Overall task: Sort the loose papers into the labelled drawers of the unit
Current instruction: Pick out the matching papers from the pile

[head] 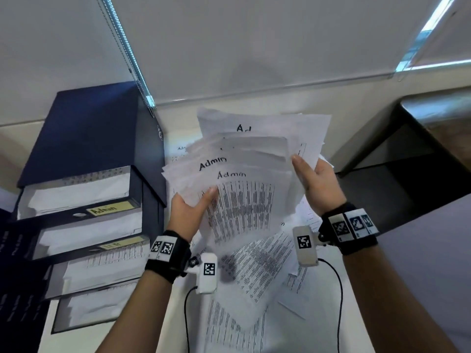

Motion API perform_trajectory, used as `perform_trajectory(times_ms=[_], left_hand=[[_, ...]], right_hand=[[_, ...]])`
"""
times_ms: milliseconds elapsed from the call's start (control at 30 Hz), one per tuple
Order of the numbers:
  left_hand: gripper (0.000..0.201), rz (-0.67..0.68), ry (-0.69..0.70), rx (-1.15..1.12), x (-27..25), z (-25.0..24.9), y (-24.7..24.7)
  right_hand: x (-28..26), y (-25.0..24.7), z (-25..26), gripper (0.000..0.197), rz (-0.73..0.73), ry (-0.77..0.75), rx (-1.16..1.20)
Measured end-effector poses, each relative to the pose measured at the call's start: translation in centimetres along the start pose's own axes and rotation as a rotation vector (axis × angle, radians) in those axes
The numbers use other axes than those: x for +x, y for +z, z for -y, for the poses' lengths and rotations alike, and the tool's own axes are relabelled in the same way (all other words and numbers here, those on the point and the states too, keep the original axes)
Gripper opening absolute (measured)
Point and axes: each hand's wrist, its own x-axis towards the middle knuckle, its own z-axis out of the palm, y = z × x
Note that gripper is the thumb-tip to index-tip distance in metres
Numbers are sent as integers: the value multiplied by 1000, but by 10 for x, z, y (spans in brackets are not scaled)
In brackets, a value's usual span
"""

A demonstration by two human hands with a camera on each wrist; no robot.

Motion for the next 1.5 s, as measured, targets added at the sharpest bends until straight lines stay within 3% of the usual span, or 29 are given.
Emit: perform_trajectory(times_ms=[133,233,267,333,433,567,700,800,900,967,1033,1133,1167,1233,1333,1433,1500], left_hand=[[31,19,55,-45,10,-5,4],[43,79,-1,-27,12,8,-3],[46,94,-37,-53,11,12,-5],[49,110,-86,-82,9,19,-6],[53,81,-122,-71,6,20,-2],[92,128,-162,-107,14,24,0],[59,178,-178,3,24,25,-2],[51,146,-192,11,29,25,-2],[44,80,-161,53,33,20,-2],[29,43,-146,78,33,13,-2],[24,38,-112,95,31,3,-1],[40,47,-21,83,31,-10,-1],[45,32,25,69,30,-14,0],[57,-1,104,28,29,-17,2],[69,-47,165,51,25,-10,2],[68,-34,204,176,22,9,-3],[68,-33,253,273,20,16,-6]], right_hand=[[-4,8,-16,30,-4,55,13],[-14,10,-34,55,13,116,-122],[-18,11,-39,55,19,151,-138],[-24,12,-48,35,38,202,-129],[-33,11,-61,32,110,237,-148],[-30,10,-73,52,64,314,-191],[-22,10,-68,83,50,361,-254],[-19,9,-61,93,72,371,-103],[-23,8,-57,102,200,305,15],[-25,7,-57,94,271,268,-48],[-25,10,-55,73,286,272,-95],[-17,19,-50,28,54,167,-232],[-13,22,-47,22,-9,104,-263],[-6,26,-43,21,-80,21,-288],[-2,26,-58,23,-111,31,-327],[-8,27,-86,42,-104,100,-424],[-11,28,-94,44,-119,115,-445]])
